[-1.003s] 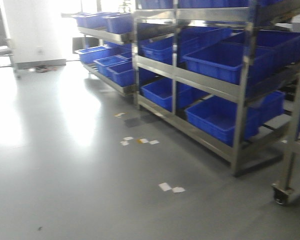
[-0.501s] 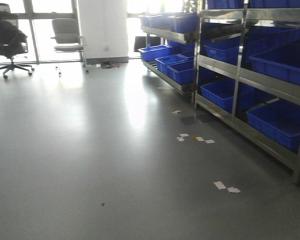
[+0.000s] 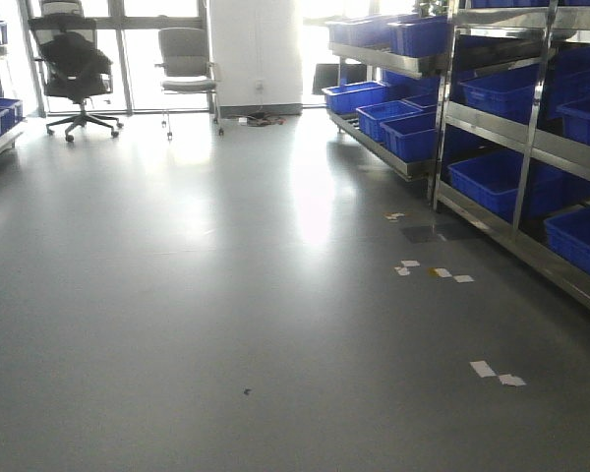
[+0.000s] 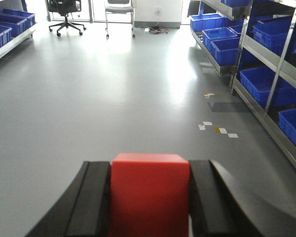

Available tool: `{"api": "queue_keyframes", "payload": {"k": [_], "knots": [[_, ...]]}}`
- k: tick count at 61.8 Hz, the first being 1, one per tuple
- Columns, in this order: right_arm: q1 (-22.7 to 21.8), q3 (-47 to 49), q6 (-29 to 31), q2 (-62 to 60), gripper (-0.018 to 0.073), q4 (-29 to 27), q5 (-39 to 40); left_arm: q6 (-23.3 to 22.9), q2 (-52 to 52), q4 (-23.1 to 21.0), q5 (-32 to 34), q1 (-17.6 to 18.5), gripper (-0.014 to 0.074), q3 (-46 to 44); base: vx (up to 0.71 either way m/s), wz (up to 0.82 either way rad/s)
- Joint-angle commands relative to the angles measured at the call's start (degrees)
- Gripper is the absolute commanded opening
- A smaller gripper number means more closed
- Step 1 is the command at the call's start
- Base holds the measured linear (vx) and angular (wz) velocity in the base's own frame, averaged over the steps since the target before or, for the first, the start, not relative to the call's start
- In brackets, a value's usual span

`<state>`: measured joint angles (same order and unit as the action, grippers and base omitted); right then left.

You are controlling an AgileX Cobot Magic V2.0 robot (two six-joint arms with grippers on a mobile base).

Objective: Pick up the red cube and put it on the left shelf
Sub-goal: 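Drive the base away from the table holding the red cube, then drive the base up to the shelf rack of blue crates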

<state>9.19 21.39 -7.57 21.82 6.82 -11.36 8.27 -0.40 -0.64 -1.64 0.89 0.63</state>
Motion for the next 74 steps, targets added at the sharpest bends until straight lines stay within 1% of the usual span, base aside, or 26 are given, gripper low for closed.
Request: {"api": "queue_keyframes", "payload": {"k": [1,20,35,74], "knots": [[0.0,1.7,0.1,0.5,0.0057,0.8,4.7,0.0,0.3,-0.3,5.1,0.3,0.0106,1.3,0.15,0.2],[0.0,1.7,0.1,0.4,0.0057,0.8,4.7,0.0,0.3,-0.3,5.1,0.3,0.0106,1.3,0.17,0.16],[0.0,1.7,0.1,0.4,0.0057,0.8,4.7,0.0,0.3,-0.3,5.1,0.3,0.0106,1.3,0.3,0.19],[0.0,1.7,0.1,0.4,0.0057,0.8,4.7,0.0,0.3,-0.3,5.1,0.3,0.0106,1.3,0.49,0.07]]}}
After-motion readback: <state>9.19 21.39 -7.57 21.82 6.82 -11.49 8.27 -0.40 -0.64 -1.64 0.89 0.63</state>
